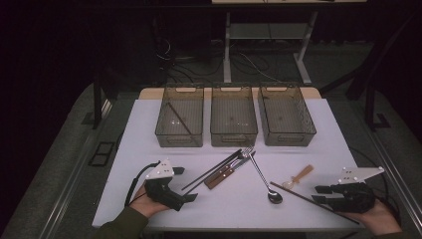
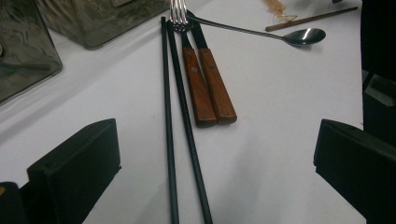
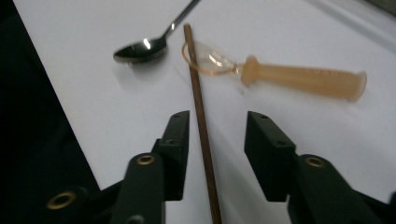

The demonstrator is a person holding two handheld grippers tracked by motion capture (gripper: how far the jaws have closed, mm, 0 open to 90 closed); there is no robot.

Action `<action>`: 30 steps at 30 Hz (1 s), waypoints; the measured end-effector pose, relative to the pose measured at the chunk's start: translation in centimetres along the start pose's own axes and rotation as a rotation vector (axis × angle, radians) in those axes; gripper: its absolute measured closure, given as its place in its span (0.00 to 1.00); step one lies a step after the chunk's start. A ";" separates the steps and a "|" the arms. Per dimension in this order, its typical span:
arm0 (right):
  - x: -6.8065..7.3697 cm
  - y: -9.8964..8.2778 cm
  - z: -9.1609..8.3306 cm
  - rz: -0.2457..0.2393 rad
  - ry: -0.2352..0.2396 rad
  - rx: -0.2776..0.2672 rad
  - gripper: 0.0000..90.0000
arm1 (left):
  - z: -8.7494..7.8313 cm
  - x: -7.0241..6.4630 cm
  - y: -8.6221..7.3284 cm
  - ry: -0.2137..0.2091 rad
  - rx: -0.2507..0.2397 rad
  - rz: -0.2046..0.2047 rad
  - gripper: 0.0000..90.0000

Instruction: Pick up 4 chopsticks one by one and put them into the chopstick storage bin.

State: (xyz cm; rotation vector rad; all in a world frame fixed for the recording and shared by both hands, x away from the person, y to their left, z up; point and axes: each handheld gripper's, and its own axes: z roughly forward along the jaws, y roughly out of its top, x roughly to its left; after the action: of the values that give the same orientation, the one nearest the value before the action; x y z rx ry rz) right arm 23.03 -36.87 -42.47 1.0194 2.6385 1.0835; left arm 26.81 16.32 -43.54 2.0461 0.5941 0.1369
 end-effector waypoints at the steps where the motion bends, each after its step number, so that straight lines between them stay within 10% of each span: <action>1: 0.0 -0.2 0.0 0.003 0.004 0.012 0.74 | 0.0 0.0 0.0 -0.001 0.004 0.005 0.00; 15: 0.0 -1.2 0.9 -0.036 0.012 0.116 0.91 | 0.1 0.0 0.0 -0.002 0.008 0.004 0.00; 30: -0.2 -1.3 1.0 -0.105 0.033 0.109 0.95 | 0.1 -0.1 0.0 -0.003 0.017 0.010 0.00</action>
State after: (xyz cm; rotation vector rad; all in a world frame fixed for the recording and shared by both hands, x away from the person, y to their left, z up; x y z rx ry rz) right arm 22.81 -37.07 -44.08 0.8771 2.7697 0.9528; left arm 26.79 16.17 -43.60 2.0657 0.5849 0.1345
